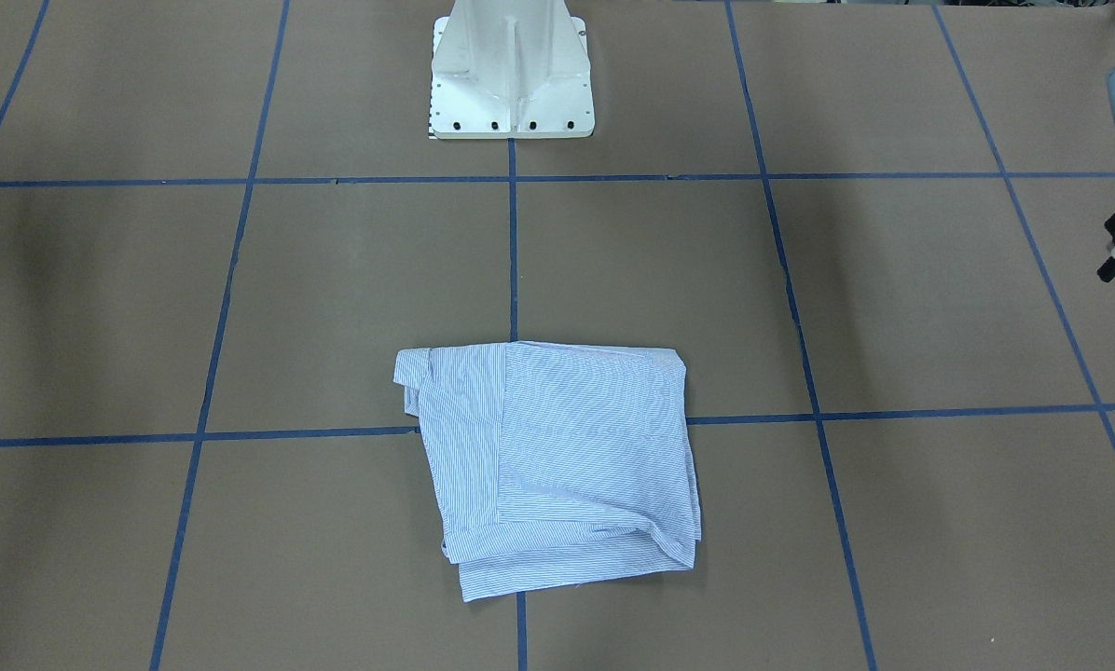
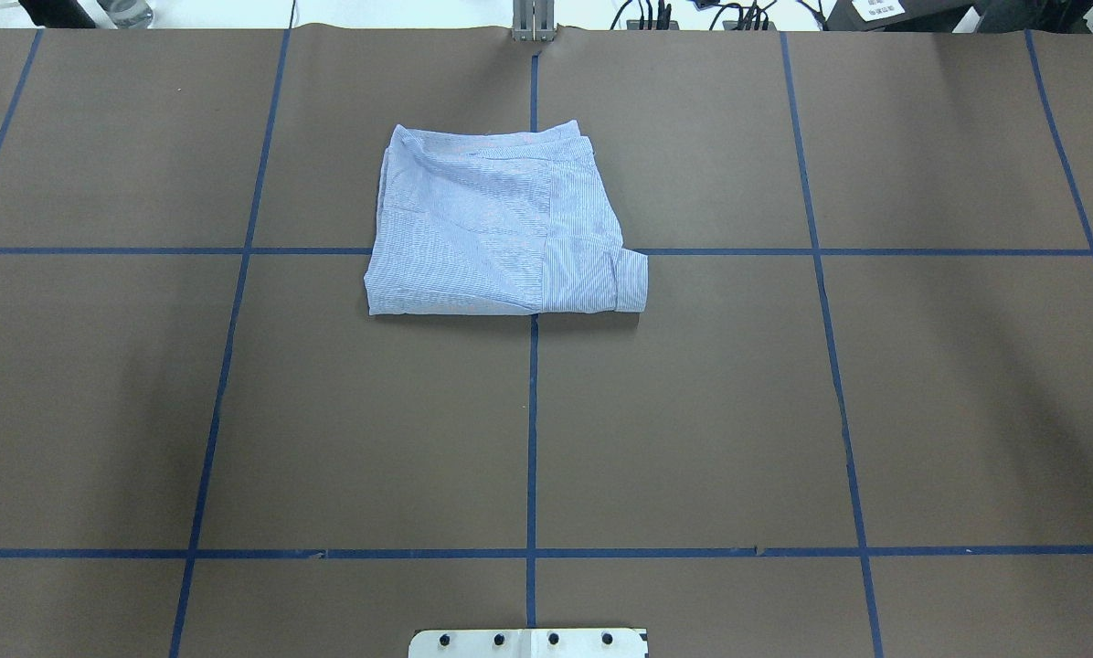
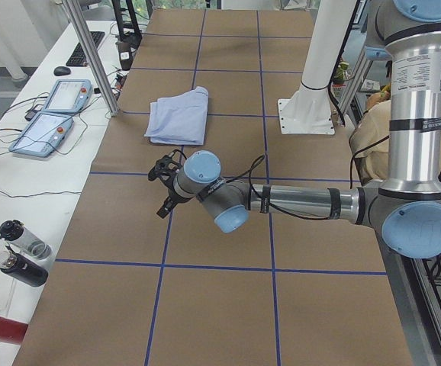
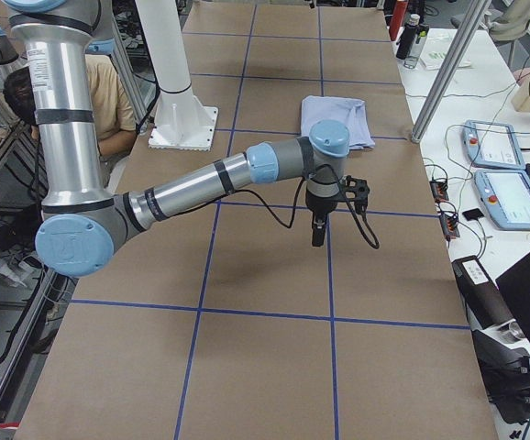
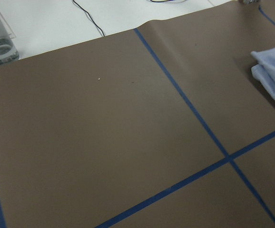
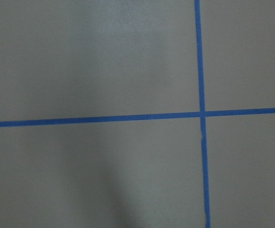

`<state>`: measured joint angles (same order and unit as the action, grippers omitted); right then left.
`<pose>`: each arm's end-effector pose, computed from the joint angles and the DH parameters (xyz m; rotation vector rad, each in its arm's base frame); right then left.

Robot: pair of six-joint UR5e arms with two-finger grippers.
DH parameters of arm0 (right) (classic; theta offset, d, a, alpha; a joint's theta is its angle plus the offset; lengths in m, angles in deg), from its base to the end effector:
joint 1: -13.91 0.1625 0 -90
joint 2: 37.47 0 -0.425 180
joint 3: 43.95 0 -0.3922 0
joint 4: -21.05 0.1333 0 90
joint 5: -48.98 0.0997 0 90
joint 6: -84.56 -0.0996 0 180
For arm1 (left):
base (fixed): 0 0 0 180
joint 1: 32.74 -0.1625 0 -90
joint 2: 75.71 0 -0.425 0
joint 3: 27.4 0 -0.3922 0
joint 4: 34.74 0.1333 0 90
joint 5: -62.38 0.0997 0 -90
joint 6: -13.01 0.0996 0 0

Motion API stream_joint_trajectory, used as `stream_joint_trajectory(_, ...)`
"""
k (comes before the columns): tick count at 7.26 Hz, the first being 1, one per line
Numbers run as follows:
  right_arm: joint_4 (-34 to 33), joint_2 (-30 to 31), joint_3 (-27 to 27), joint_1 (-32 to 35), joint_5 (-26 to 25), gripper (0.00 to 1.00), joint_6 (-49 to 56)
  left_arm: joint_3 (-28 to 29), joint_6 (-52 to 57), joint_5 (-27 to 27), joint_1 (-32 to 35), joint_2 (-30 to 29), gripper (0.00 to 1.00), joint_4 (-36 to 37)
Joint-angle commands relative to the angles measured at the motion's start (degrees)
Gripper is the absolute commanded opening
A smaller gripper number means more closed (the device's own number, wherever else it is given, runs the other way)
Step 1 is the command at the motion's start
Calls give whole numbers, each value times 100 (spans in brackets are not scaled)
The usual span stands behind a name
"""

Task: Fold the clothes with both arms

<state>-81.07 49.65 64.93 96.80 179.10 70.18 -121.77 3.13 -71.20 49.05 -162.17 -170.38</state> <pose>0.0071 -0.5014 0.5000 0.0282 -0.7164 0.0625 0.0056 -0.4911 0.5584 0.6478 0.8293 0.2817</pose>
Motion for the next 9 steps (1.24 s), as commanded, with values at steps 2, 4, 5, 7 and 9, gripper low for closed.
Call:
stream_joint_trajectory(2, -2, 365, 89, 192, 22, 100, 481, -1209, 1392, -116, 689, -81, 99, 3338)
stream_joint_trajectory(4, 7, 358, 45, 192, 31, 100, 454, -1644, 1488, -169, 707, 442, 99, 3545)
stream_joint_trajectory(5, -54, 462, 89, 192, 5, 100, 445, -1603, 1488, -169, 698, 446, 99, 3475)
stream_joint_trajectory(7, -19, 542, 20, 192, 127, 100, 436, -1393, 1400, -151, 698, 437, 99, 3255)
stream_joint_trajectory(9, 7, 839, -68, 244, 590, 100, 489, -1058, 1374, -151, 706, 350, 99, 3272)
